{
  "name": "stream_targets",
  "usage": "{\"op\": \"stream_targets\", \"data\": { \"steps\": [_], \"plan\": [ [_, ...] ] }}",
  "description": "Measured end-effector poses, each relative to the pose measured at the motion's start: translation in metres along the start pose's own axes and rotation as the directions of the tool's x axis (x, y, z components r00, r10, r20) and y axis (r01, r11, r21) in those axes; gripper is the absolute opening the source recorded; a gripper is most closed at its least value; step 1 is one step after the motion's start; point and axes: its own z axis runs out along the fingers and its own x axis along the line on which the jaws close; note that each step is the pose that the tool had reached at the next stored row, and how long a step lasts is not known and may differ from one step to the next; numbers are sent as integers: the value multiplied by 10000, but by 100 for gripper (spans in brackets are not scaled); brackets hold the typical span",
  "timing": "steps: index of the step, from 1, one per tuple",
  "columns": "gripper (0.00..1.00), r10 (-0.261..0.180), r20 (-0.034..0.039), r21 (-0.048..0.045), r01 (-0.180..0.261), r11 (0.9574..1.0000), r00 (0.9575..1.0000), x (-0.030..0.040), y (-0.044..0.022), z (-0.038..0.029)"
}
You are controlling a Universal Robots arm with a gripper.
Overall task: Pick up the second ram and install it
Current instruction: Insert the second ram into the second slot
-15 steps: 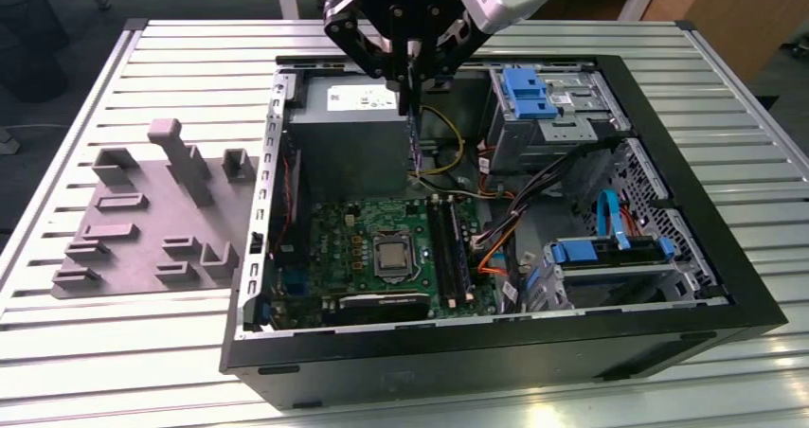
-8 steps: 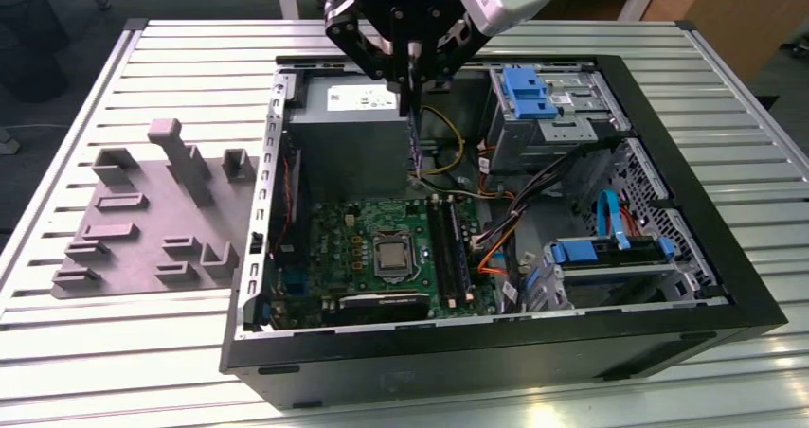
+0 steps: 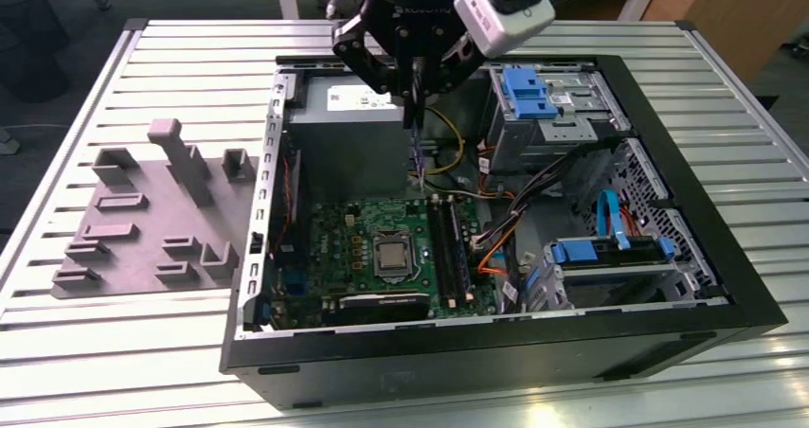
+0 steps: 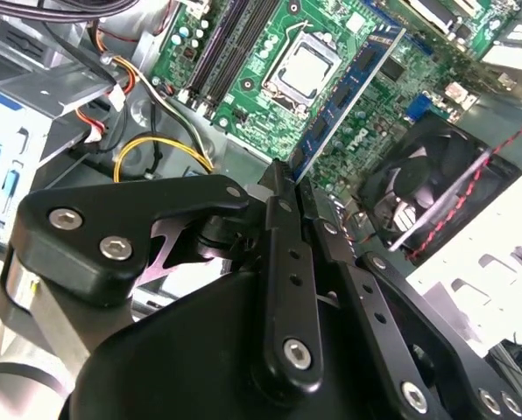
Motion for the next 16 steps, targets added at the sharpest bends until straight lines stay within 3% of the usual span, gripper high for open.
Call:
{"op": "stream_targets", "data": {
  "steps": [5, 11, 16],
  "plan": [
    [14, 46, 2, 0, -46, 10000, 10000, -101, -2, 91],
    [14, 251, 1, 2, -251, 9997, 9997, -163, -2, 201],
    [14, 718, 4, 29, -718, 9974, 9974, -180, -2, 279]
  ]
}}
